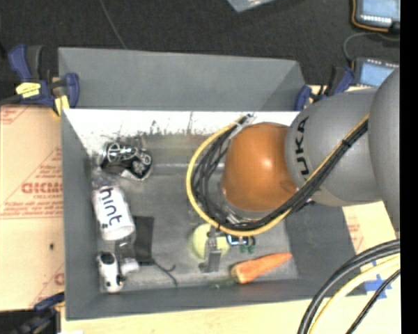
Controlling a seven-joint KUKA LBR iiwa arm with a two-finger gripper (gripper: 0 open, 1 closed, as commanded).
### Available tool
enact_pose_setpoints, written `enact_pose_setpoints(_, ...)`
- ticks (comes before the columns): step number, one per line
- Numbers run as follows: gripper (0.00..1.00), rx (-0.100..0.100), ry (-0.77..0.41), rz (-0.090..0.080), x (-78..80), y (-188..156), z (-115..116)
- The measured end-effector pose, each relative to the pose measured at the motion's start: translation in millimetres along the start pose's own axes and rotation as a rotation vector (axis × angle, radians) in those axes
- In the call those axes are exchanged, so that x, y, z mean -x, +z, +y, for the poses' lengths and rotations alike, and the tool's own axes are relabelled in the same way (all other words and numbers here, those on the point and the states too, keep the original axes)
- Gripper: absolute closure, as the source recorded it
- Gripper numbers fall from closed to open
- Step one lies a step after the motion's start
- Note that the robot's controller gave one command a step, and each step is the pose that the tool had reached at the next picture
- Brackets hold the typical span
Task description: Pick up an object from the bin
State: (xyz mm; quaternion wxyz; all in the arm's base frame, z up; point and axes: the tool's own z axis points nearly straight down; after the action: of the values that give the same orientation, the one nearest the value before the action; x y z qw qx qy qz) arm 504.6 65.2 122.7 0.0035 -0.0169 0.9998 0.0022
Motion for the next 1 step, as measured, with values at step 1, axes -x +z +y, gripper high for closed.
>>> enact_pose_setpoints(1, 0.0, -0.003, -0.271, 0.001, -7.6, 16.1, -34.4)
